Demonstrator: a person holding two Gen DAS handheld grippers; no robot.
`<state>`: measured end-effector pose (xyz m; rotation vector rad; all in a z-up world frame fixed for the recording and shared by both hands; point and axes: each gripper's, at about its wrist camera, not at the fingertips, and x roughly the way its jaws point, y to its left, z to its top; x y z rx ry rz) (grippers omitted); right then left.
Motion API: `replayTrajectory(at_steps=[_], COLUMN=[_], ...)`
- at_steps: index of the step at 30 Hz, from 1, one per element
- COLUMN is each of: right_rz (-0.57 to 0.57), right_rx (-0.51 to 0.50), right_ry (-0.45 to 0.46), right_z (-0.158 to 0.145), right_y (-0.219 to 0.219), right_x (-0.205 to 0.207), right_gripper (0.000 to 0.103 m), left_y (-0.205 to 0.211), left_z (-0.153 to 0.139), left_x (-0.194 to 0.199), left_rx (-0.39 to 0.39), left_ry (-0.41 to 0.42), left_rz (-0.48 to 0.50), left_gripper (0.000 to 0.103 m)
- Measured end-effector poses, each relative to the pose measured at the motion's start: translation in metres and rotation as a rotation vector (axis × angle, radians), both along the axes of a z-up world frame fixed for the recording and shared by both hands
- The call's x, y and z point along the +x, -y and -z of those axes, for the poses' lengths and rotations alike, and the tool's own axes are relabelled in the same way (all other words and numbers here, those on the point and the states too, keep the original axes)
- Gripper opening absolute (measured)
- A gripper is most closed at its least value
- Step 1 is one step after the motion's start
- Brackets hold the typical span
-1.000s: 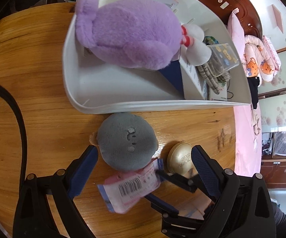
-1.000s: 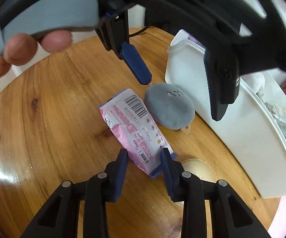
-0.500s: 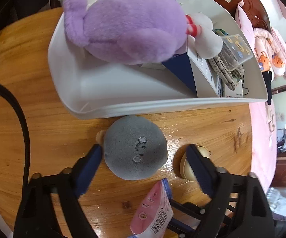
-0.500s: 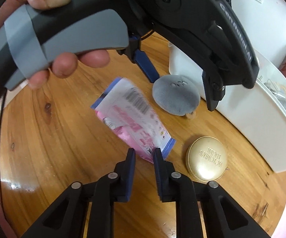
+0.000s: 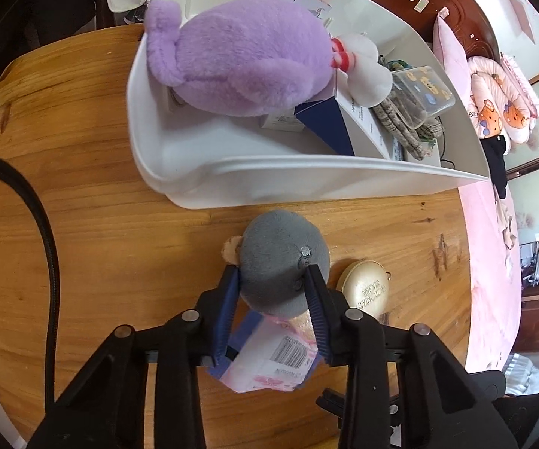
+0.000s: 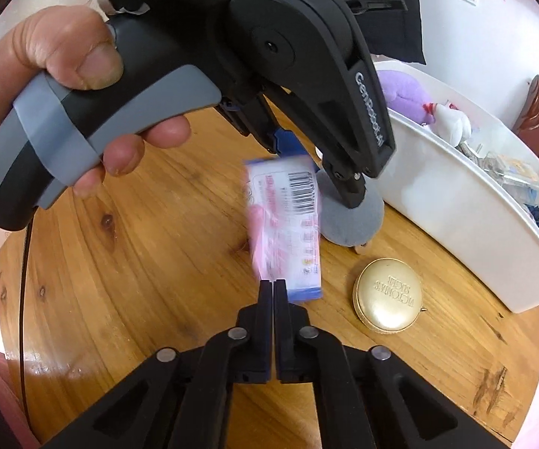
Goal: Organize objects
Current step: 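Grasp the grey round pouch with the left gripper while the right grasps the pink packet, then lift and carry the grey pouch and pink packet over the white tray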
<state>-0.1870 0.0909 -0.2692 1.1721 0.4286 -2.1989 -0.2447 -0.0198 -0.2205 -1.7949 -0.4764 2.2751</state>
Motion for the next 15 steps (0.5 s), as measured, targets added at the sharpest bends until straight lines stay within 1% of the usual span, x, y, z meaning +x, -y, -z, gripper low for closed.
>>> replayTrajectory(at_steps=[1, 2, 4, 6, 8, 9, 10, 11, 13, 14, 15], right_rz=[-0.003, -0.003, 0.005, 0.033, 0.042, 0.048, 0.055, 0.058, 0.061, 0.060, 0.056], right_rx=[-0.001, 0.003, 0.016, 0.028, 0.030, 0.030, 0.029, 0.026, 0.024, 0.024, 0.026], right_ry=[-0.001, -0.001, 0.003, -0.021, -0.005, 0.002, 0.005, 0.004, -0.007, -0.023, -0.045], right_z=[0.000, 0.001, 0.002, 0.003, 0.003, 0.004, 0.005, 0.006, 0.007, 0.008, 0.009], right_y=[0.001, 0.001, 0.003, 0.002, 0.002, 0.003, 0.003, 0.003, 0.005, 0.007, 0.010], right_x=[0.002, 0.004, 0.008, 0.011, 0.012, 0.012, 0.012, 0.012, 0.012, 0.013, 0.014], right_gripper=[0.000, 0.000, 0.000, 0.001, 0.001, 0.003, 0.011, 0.018, 0.051, 0.057, 0.062], left_y=[0.000, -0.011, -0.011, -0.013, -0.019, -0.020, -0.023, -0.025, -0.027, -0.028, -0.029], left_z=[-0.001, -0.007, -0.007, -0.007, -0.005, -0.004, -0.004, -0.003, -0.002, -0.001, 0.000], left_x=[0.000, -0.013, -0.011, -0.011, -0.013, -0.013, -0.015, -0.016, -0.018, -0.019, -0.019], left_rx=[0.004, 0.004, 0.002, 0.005, 0.011, 0.014, 0.016, 0.016, 0.005, 0.004, 0.002], left_ry=[0.002, 0.005, 0.009, 0.015, 0.024, 0.029, 0.033, 0.038, 0.044, 0.047, 0.053], left_rz=[-0.001, -0.004, -0.007, -0.008, -0.011, -0.013, -0.016, -0.018, -0.026, -0.024, -0.023], left_gripper=[0.037, 0.037, 0.037, 0.037, 0.037, 0.037, 0.038, 0.042, 0.048, 0.053, 0.056])
